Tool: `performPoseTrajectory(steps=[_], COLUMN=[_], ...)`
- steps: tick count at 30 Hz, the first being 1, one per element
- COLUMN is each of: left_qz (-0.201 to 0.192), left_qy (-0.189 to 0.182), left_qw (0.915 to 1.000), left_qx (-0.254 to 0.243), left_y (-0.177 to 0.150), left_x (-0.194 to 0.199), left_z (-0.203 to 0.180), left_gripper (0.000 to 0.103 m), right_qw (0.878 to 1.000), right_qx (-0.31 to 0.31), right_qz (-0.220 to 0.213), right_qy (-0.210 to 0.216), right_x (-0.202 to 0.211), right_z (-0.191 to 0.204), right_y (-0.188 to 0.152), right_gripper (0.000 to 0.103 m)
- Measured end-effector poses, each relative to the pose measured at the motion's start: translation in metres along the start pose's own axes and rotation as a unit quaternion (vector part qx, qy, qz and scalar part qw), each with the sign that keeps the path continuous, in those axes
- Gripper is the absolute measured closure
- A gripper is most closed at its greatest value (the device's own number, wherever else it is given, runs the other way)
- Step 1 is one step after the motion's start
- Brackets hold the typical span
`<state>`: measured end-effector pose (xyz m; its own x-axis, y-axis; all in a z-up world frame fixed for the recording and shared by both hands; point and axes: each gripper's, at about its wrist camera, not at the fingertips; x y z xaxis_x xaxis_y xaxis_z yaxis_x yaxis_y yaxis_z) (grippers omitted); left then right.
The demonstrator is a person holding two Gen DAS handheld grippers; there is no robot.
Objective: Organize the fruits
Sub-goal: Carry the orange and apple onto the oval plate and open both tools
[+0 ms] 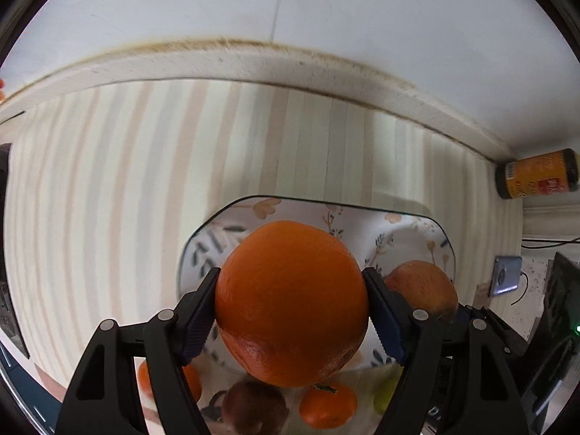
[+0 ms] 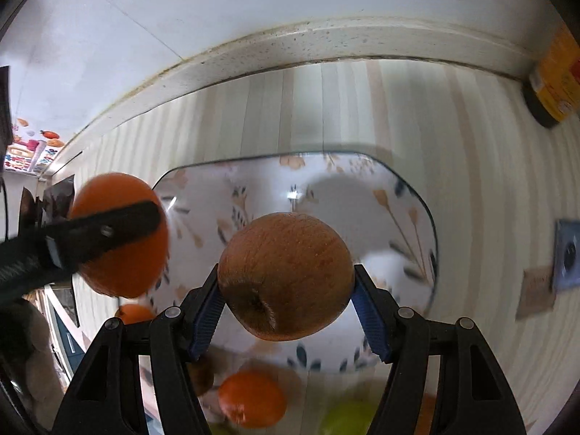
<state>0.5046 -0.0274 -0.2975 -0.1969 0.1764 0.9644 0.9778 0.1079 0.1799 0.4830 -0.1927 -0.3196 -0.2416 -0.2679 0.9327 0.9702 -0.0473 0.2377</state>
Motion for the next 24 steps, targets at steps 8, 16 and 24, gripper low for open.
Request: performPoseTrajectory(steps=[8,16,24], left_qz=[0.034,0.053,0.039], left_qy=[-0.004,0.021,0.013], left_qw=[0.9994,0.9982,0.999], left_qx=[-0.005,-0.016,-0.019], left_y=[0.005,0.004,0.009], left_x=[-0.031,-0.039,-0.035], left_z=[-0.008,-0.005,-0.009], left_gripper=[0.029,0.028,0.011], right_qw=[0.999,0.999,0.998], right_qx=[0.02,0.014,0.008], right_qz=[0.029,0.047,0.052], right_qy=[-0.01,-0.009,-0.021], right_x=[-0.025,-0.039,-0.033], right_z=[0.003,0.001,0.001], right_y=[0.013,0.019,0.023], right_gripper=[0.033,0.028,0.01])
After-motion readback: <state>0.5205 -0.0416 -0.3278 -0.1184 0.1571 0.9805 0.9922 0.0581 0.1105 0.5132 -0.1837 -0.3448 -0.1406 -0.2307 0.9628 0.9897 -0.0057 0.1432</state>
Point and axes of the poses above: each gripper's, at about its wrist camera, not at the fingertips, and x roughly against the way its jaws point, z to its left, y to its top, and after that the axes turned 10 degrees about -z, right-handed
